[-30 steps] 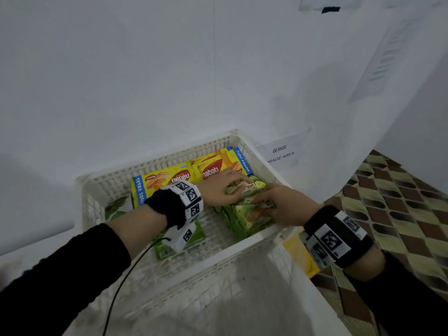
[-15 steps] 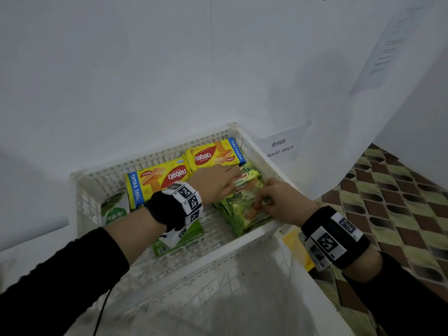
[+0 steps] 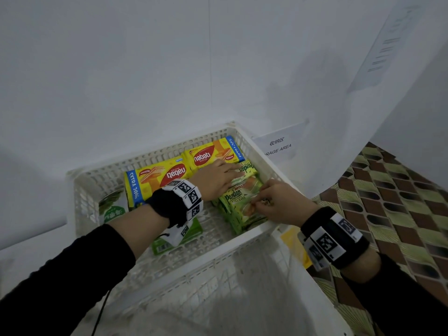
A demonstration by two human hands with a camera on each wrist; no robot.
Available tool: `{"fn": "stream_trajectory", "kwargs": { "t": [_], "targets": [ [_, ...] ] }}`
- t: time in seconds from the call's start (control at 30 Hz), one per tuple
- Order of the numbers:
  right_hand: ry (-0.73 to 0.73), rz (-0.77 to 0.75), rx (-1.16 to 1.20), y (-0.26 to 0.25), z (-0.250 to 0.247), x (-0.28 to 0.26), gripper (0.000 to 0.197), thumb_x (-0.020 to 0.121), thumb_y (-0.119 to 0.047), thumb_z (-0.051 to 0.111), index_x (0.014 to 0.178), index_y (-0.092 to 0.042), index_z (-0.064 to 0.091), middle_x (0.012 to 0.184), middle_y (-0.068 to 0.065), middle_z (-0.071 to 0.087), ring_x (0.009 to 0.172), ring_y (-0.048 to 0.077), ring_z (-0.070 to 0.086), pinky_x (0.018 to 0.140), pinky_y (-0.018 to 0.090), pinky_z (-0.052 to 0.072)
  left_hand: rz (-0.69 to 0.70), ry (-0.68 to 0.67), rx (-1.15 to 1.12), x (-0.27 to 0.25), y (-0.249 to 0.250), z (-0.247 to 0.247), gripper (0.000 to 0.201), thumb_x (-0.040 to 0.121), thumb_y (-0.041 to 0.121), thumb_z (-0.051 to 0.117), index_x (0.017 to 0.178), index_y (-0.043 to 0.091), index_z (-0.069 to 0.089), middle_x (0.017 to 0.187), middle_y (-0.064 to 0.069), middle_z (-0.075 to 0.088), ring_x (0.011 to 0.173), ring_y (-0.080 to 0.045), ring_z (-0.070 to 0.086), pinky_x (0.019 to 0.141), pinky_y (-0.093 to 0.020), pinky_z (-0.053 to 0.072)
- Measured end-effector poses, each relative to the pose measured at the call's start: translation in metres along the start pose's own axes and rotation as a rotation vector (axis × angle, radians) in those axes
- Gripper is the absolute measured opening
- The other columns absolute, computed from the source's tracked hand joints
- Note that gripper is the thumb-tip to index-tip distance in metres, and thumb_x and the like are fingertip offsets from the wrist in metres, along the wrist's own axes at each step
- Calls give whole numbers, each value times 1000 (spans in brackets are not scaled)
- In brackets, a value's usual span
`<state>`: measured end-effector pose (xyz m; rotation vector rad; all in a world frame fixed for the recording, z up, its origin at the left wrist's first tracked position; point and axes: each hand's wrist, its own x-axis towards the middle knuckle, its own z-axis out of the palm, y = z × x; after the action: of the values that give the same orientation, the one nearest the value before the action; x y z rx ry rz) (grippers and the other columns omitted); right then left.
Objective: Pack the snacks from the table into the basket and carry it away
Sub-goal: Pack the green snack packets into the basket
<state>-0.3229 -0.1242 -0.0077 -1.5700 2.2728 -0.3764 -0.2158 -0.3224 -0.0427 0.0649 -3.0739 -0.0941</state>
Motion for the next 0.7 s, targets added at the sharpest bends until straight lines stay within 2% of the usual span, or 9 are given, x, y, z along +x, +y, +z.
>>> {"fn": "stream_trajectory", "kwargs": {
  "t": [0.1,0.17,0.2,0.27,0.33,0.43,0.5,0.57,0.7],
  "targets": [
    [1,2,-3,-2,1,-3,24,89,-28,56,103,-24,75,111,3,57,102,16,54,92,29,43,-37,-70,7,-2,3,-5,46,101,26,41,147,21,35,155,1,29,135,-25,31,111,-32,22],
    [26,-5,11,-2,2,-7,22,90,-25,56,101,-24,75,110,1,56,103,15,54,91,27,42,-52,-41,-104,-6,7,-17,43,101,24,42,144,18,41,154,-3,32,138,-22,31,114,-31,16],
    [60,-21,28,-2,3,-10,20,89,-23,58,99,-24,75,107,-1,57,101,14,55,90,27,42,-64,-8,-177,-10,9,-27,40,101,23,44,140,17,47,151,-5,38,138,-20,34,114,-31,17],
    [155,-75,72,-7,6,-15,16,87,-19,61,95,-22,75,100,-7,56,97,14,58,84,23,42,-104,49,-318,-23,13,-51,32,99,22,48,129,18,58,137,-5,52,127,-18,47,110,-35,32],
    [220,-134,132,-22,8,-20,15,86,-15,63,97,-20,73,98,-8,59,92,15,61,78,22,43,-140,134,-434,-42,18,-79,23,97,20,52,116,18,66,119,-1,62,109,-16,58,95,-39,47],
    [266,-282,258,-59,11,-25,17,86,-16,64,100,-22,70,99,-3,64,87,13,63,75,20,47,-178,302,-501,-82,26,-122,18,94,16,56,107,17,70,107,1,65,94,-13,63,84,-35,53],
    [263,-444,330,-101,16,-28,19,85,-25,59,100,-24,70,98,-5,65,86,8,63,76,18,49,-226,364,-489,-128,27,-148,17,95,18,56,105,20,69,109,1,65,93,-9,63,83,-33,54],
    [212,-521,372,-147,24,-30,20,87,-30,57,102,-26,70,100,-9,65,89,6,63,78,20,50,-291,404,-471,-180,26,-164,17,95,21,55,104,23,69,109,3,66,94,-6,63,82,-34,54],
    [91,-658,387,-238,56,-30,19,91,-12,62,103,-24,70,98,-7,68,87,5,64,76,24,51,-514,365,-387,-295,19,-164,17,95,23,54,103,26,68,107,7,67,94,-5,63,85,-38,52]
  ]
}}
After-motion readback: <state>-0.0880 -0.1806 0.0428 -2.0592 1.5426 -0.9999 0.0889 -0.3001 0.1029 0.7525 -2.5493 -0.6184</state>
